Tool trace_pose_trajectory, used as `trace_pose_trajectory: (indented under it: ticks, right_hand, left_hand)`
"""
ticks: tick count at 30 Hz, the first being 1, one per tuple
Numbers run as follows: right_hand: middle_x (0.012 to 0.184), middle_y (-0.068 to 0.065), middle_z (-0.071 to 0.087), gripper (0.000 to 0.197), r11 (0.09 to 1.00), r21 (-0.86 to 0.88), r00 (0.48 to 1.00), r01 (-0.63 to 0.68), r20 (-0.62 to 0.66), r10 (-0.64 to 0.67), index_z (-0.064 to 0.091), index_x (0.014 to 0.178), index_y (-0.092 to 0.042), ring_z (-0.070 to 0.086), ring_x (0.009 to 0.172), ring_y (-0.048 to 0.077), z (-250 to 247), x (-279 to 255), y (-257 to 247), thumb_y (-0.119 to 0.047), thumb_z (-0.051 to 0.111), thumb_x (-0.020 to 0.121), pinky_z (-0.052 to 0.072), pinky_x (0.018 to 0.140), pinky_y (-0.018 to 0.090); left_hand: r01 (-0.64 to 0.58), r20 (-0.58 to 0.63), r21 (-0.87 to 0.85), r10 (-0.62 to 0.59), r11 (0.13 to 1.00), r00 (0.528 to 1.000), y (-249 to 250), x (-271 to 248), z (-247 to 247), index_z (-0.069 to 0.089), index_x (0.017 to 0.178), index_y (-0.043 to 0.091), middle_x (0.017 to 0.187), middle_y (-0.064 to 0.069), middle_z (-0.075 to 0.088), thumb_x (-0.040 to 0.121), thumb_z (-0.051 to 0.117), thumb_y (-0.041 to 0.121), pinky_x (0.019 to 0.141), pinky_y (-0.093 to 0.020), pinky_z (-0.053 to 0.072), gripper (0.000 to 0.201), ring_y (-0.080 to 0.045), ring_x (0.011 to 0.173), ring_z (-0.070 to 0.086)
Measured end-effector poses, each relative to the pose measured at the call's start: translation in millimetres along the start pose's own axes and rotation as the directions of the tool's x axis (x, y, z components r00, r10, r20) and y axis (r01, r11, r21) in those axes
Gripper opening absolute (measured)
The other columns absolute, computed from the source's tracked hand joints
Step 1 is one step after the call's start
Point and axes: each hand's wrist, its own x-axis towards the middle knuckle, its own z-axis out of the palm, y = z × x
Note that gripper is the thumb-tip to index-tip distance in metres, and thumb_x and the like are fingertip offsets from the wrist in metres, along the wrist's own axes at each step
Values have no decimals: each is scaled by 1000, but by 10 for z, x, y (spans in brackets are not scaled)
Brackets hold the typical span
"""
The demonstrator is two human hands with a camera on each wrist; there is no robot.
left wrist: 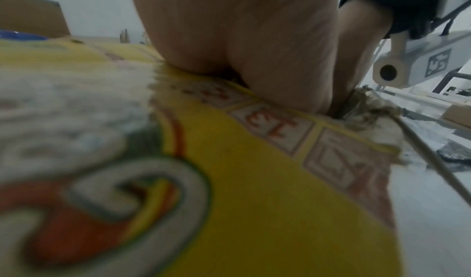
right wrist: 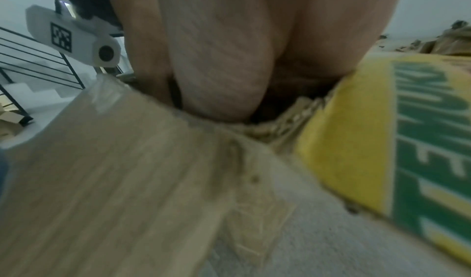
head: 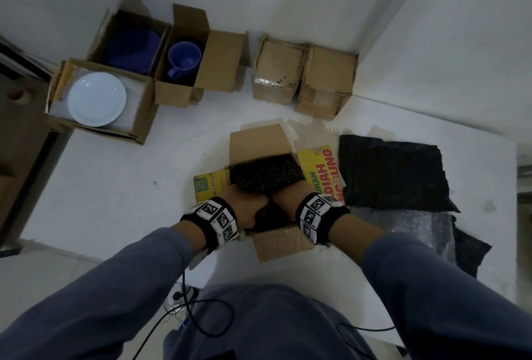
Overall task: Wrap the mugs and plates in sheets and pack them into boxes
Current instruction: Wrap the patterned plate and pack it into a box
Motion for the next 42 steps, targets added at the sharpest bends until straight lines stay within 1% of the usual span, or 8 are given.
trace_pose_trajectory:
  ticks: [4, 9, 13, 22, 29, 33, 37, 42]
  right_hand:
    - [154, 17, 32, 47, 994, -87, 980, 62, -181, -77, 32, 149, -6, 27, 142, 35, 116, 86, -19, -13, 37, 103, 15, 119, 44]
    - [128, 19, 58, 34, 985, -149, 985, 92, -132, -112, 60, 125, -2, 50, 119, 42, 49, 16, 33, -4, 42, 96, 44, 99, 49]
    - [140, 21, 48, 38, 997, -10, 989, 82, -122, -83, 50, 136, 0, 43, 129, 38, 6, 11, 30, -8, 39, 101, 35, 110, 44]
    - [152, 18, 35, 45, 994, 109, 974, 30, -225, -5, 34, 148, -5, 32, 139, 35, 140, 71, 14, -16, 34, 104, 22, 117, 42]
    - [160, 10, 19, 50, 985, 173, 977, -4, -208, 41, 20, 154, -9, 22, 145, 28, 211, -23, 76, -21, 30, 106, 16, 116, 30]
    - [148, 11, 43, 42, 953, 289, 994, -87, -41, 104, 46, 142, -12, 43, 133, 23, 216, -9, 122, -22, 43, 101, 32, 99, 23]
    - [160, -1, -4, 58, 970, 228, 963, -81, -235, 136, -3, 155, -15, 3, 149, 22, 158, -94, -12, -30, 26, 107, 3, 118, 32]
    - [136, 17, 53, 40, 989, 111, 956, -95, -268, 122, 53, 133, -6, 48, 124, 35, 210, 152, -54, -11, 28, 101, 37, 107, 44]
  left_hand:
    - [23, -44, -1, -23, 1000, 999, -16, 26, 25, 69, 95, 13, 90, -9, 65, 84, 59, 16, 65, -30, 45, 15, -32, 84, 60]
    - [113, -161, 66, -101, 991, 982, -3, 181, 290, 53, 89, 13, 100, -10, 62, 92, 51, 23, 75, -30, 41, 11, -33, 95, 58]
    - [202, -240, -218, -253, 955, 937, -62, 269, 461, 55, 94, 12, 97, -8, 59, 97, 45, 25, 78, -28, 38, 17, -25, 89, 54]
    - [177, -140, -839, -518, 515, 844, 41, 324, 456, 46, 96, 16, 79, 7, 42, 94, 52, 16, 70, -26, 33, 6, -32, 94, 54]
    - [74, 11, -995, -665, 66, 747, 157, 339, 553, 42, 144, 14, 142, -8, 49, 87, 69, 27, 99, -33, 41, 66, -30, 127, 48]
    - [120, 51, -991, -644, 65, 764, 167, 326, 568, 38, 147, 18, 147, -5, 45, 82, 68, 43, 109, -42, 40, 76, -29, 131, 45]
    - [184, 23, -964, -636, 189, 771, 197, 339, 532, 45, 138, 14, 138, -11, 51, 93, 57, 29, 104, -45, 44, 48, -33, 120, 50]
    - [198, -189, -862, -658, 468, 729, 253, 246, 481, 33, 145, 8, 148, -15, 37, 105, 35, 18, 113, -39, 30, 42, -31, 133, 39]
